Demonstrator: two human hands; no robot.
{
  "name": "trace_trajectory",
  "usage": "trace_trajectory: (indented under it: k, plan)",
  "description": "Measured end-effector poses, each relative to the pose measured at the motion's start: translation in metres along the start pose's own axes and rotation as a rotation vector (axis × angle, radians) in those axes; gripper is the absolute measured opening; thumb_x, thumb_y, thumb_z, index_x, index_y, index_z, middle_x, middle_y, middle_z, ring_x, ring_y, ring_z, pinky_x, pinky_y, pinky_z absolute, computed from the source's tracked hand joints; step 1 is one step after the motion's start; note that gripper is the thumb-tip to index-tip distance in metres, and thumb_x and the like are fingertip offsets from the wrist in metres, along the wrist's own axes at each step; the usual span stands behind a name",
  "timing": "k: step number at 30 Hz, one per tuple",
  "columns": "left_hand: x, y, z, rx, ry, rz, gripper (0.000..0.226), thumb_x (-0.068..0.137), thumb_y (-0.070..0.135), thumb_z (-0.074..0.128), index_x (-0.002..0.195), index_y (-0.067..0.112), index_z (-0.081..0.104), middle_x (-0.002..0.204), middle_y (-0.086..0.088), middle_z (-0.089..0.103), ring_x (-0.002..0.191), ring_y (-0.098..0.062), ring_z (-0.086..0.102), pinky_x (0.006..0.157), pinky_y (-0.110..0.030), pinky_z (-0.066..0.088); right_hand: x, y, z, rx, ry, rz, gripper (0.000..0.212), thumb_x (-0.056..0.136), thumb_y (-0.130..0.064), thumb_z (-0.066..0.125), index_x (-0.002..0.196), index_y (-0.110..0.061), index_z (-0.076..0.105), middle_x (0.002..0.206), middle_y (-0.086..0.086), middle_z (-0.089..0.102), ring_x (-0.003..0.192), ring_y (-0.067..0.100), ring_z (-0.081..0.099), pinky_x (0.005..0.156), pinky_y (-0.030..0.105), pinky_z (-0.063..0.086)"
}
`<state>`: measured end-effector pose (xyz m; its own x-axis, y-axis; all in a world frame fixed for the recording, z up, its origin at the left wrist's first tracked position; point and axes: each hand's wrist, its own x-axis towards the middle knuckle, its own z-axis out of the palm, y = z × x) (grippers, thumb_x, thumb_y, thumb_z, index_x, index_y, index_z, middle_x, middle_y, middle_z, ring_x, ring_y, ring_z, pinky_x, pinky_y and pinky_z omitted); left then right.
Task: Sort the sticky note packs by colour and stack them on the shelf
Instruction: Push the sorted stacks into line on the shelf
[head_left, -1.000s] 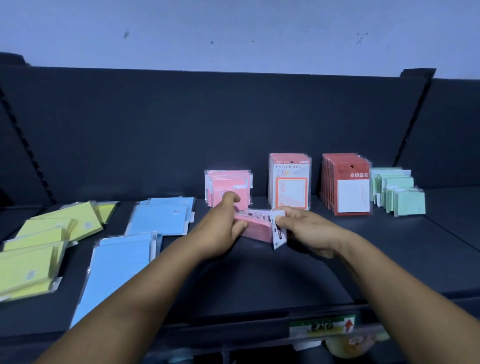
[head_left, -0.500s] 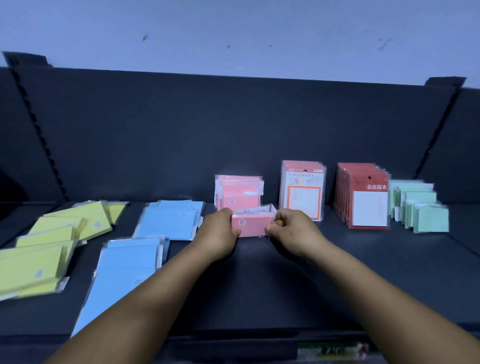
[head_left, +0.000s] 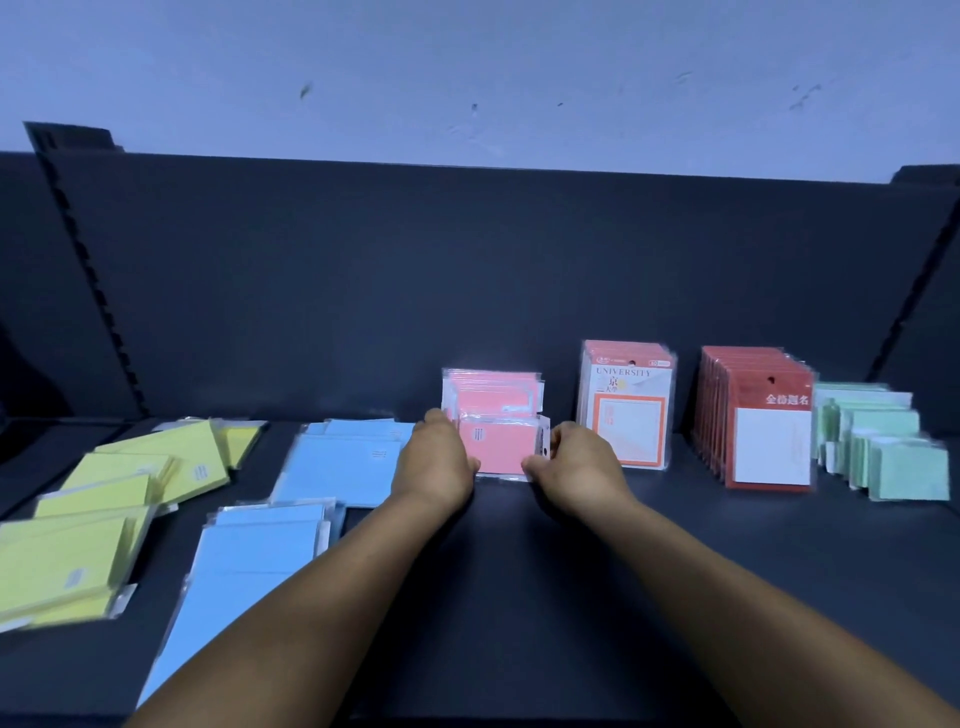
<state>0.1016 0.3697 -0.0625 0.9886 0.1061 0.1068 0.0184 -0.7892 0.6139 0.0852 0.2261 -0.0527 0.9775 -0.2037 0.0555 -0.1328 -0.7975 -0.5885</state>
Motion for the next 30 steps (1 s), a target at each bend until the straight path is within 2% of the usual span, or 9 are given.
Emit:
trace_trajectory:
  k: [5, 7, 11, 13, 16, 20, 23, 27, 30]
  plan:
    - [-0.002, 0.003, -0.001, 0.134, -0.026, 0.030, 0.015, 0.090, 0.018, 0.058, 0.097, 0.005, 0.058, 0.101, -0.013, 0.065, 0.085, -0.028, 0.058, 0.066, -0.029, 0.041, 0.006, -0.001, 0.003, -0.025, 0.009, -0.031, 0.013, 0.094, -0.018, 0.053, 0.098, -0.006, 0.056, 0.093, 0.007, 0.058, 0.091, 0.027, 0.057, 0.071, 0.028, 0.040]
    - [-0.002, 0.004, -0.001, 0.152, -0.021, 0.025, 0.014, 0.091, 0.019, 0.057, 0.096, 0.006, 0.060, 0.101, -0.013, 0.065, 0.086, -0.028, 0.059, 0.067, -0.029, 0.042, 0.007, -0.002, 0.005, -0.009, -0.001, -0.032, 0.017, 0.093, -0.017, 0.053, 0.103, -0.004, 0.060, 0.100, 0.010, 0.063, 0.096, 0.029, 0.059, 0.074, 0.030, 0.043]
    - [-0.003, 0.005, 0.000, 0.194, -0.044, 0.023, 0.016, 0.092, 0.018, 0.056, 0.096, 0.004, 0.062, 0.102, -0.014, 0.065, 0.090, -0.030, 0.062, 0.066, -0.030, 0.042, 0.008, -0.002, 0.004, 0.003, -0.012, -0.014, 0.012, 0.092, -0.017, 0.056, 0.085, -0.007, 0.055, 0.089, 0.010, 0.061, 0.084, 0.026, 0.055, 0.068, 0.027, 0.040]
    - [-0.003, 0.006, 0.001, 0.196, -0.060, 0.026, 0.019, 0.092, 0.018, 0.056, 0.099, 0.002, 0.063, 0.104, -0.015, 0.065, 0.093, -0.030, 0.062, 0.067, -0.030, 0.042, 0.006, -0.002, 0.004, 0.017, -0.013, 0.004, 0.015, 0.091, -0.018, 0.058, 0.082, -0.007, 0.055, 0.084, 0.008, 0.059, 0.082, 0.027, 0.056, 0.067, 0.027, 0.039]
    - [-0.006, 0.008, -0.001, 0.186, -0.068, 0.025, 0.029, 0.091, 0.020, 0.059, 0.112, 0.000, 0.059, 0.112, -0.017, 0.062, 0.100, -0.032, 0.062, 0.072, -0.032, 0.044, 0.003, -0.002, 0.004, 0.052, -0.006, 0.032, 0.018, 0.088, -0.021, 0.061, 0.088, -0.004, 0.062, 0.089, 0.010, 0.065, 0.085, 0.028, 0.061, 0.066, 0.028, 0.041]
    - [-0.013, 0.009, -0.008, 0.187, -0.076, 0.011, 0.047, 0.088, 0.025, 0.065, 0.123, -0.001, 0.048, 0.123, -0.017, 0.055, 0.108, -0.031, 0.059, 0.080, -0.032, 0.045, -0.007, -0.005, -0.003, 0.026, -0.004, 0.065, 0.022, 0.084, -0.027, 0.066, 0.087, -0.009, 0.054, 0.088, 0.007, 0.059, 0.082, 0.025, 0.055, 0.066, 0.027, 0.038]
    - [-0.022, 0.010, -0.013, 0.196, -0.086, 0.028, 0.053, 0.087, 0.027, 0.066, 0.126, -0.002, 0.044, 0.128, -0.017, 0.051, 0.113, -0.031, 0.055, 0.088, -0.033, 0.045, -0.021, -0.010, -0.008, -0.008, -0.020, 0.068, 0.032, 0.082, -0.033, 0.069, 0.098, -0.010, 0.054, 0.099, 0.006, 0.061, 0.091, 0.025, 0.057, 0.071, 0.028, 0.041]
    - [-0.037, 0.010, -0.019, 0.228, -0.108, 0.099, 0.067, 0.088, 0.029, 0.064, 0.138, -0.002, 0.032, 0.136, -0.018, 0.043, 0.123, -0.032, 0.047, 0.098, -0.035, 0.042, -0.044, -0.013, -0.011, -0.040, -0.023, 0.073, 0.045, 0.080, -0.039, 0.068, 0.112, -0.013, 0.051, 0.112, 0.004, 0.061, 0.104, 0.026, 0.058, 0.077, 0.029, 0.045]
    - [-0.051, 0.010, -0.024, 0.272, -0.121, 0.179, 0.066, 0.090, 0.029, 0.060, 0.142, 0.000, 0.029, 0.140, -0.017, 0.040, 0.127, -0.032, 0.042, 0.101, -0.036, 0.039, -0.060, -0.014, -0.012, -0.119, -0.001, 0.031, 0.052, 0.083, -0.042, 0.065, 0.123, -0.013, 0.047, 0.127, 0.006, 0.056, 0.117, 0.027, 0.052, 0.091, 0.033, 0.045]
